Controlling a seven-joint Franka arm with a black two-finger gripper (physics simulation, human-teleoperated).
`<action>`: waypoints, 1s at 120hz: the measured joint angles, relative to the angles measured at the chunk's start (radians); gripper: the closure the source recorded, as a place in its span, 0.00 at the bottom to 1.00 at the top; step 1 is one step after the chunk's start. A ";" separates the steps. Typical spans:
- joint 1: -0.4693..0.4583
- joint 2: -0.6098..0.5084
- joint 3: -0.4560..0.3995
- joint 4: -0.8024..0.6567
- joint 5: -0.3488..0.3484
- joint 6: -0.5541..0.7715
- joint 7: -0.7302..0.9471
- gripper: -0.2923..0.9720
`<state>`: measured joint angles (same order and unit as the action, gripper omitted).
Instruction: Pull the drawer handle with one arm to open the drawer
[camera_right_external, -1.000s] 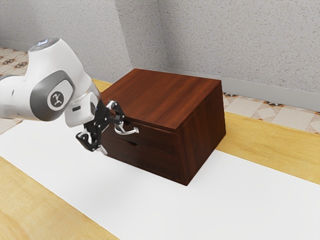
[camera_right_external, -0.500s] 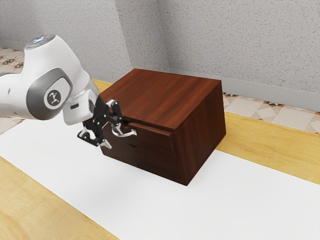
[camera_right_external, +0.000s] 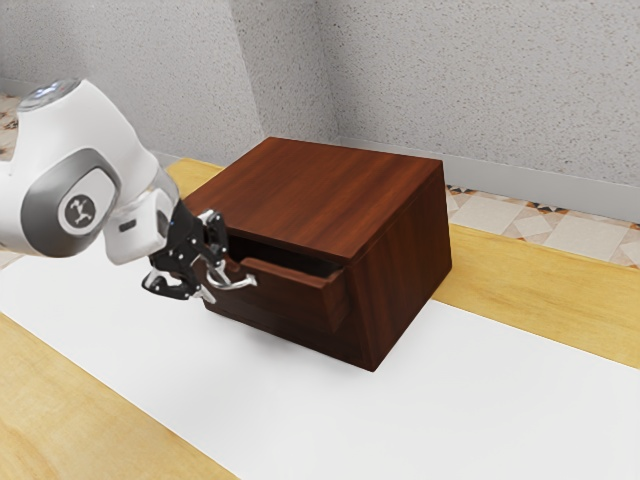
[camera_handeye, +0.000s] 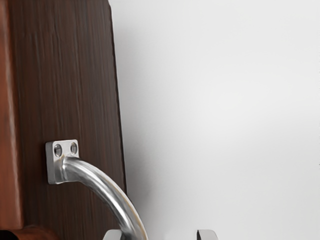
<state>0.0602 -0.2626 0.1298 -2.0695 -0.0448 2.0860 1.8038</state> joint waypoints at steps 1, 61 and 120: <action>0.000 -0.001 0.000 -0.002 0.000 0.000 0.000 0.68; -0.009 -0.137 0.001 -0.115 -0.002 0.004 -0.018 0.69; -0.055 -0.213 0.047 -0.194 0.003 0.016 -0.036 0.68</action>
<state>0.0047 -0.4755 0.1772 -2.2631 -0.0417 2.1024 1.7674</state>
